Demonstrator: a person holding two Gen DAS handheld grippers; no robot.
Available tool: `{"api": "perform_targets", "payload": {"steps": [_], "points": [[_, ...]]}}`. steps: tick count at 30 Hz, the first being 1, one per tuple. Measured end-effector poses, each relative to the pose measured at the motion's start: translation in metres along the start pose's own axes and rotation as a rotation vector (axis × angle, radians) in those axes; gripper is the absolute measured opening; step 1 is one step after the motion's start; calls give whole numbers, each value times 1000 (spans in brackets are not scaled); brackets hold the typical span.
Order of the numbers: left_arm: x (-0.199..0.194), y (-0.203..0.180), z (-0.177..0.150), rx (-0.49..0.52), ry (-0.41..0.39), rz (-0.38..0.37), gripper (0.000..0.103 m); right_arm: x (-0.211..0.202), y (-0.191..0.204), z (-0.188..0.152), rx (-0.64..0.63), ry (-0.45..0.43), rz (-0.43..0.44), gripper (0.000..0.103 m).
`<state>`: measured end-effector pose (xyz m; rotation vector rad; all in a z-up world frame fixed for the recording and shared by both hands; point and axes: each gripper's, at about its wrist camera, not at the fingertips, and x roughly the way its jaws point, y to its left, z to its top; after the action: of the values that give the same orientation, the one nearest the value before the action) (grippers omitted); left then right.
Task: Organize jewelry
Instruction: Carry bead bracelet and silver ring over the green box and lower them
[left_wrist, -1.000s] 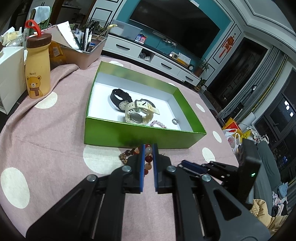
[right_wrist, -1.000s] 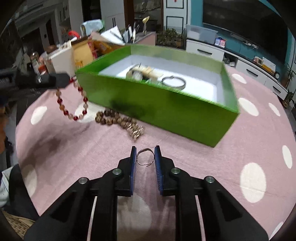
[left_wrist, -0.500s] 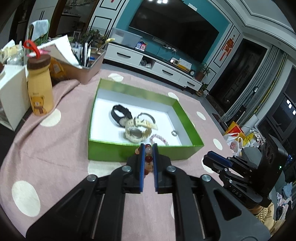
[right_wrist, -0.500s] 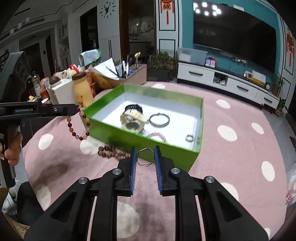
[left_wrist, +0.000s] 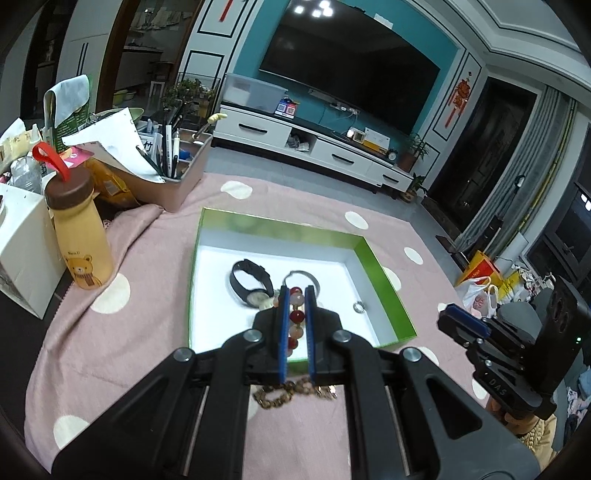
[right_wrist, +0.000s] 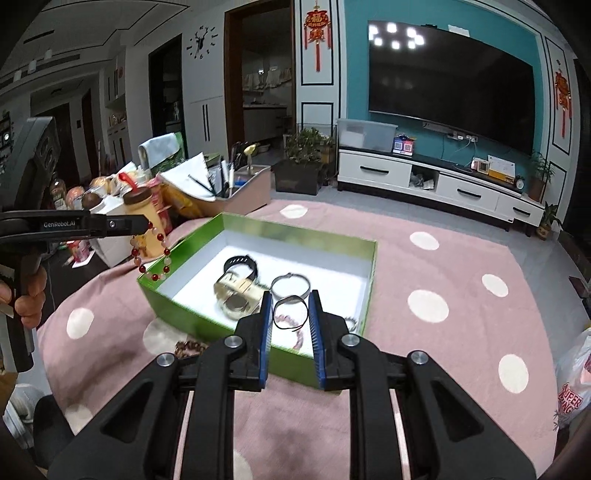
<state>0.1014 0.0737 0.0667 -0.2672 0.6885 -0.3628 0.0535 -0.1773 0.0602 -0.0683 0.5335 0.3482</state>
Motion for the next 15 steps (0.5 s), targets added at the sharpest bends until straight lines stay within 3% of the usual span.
{"api": "perform_targets", "payload": {"steps": [15], "points": [[40, 15, 15, -26, 61, 75, 7, 39, -20, 17, 55, 30, -8, 19]]}}
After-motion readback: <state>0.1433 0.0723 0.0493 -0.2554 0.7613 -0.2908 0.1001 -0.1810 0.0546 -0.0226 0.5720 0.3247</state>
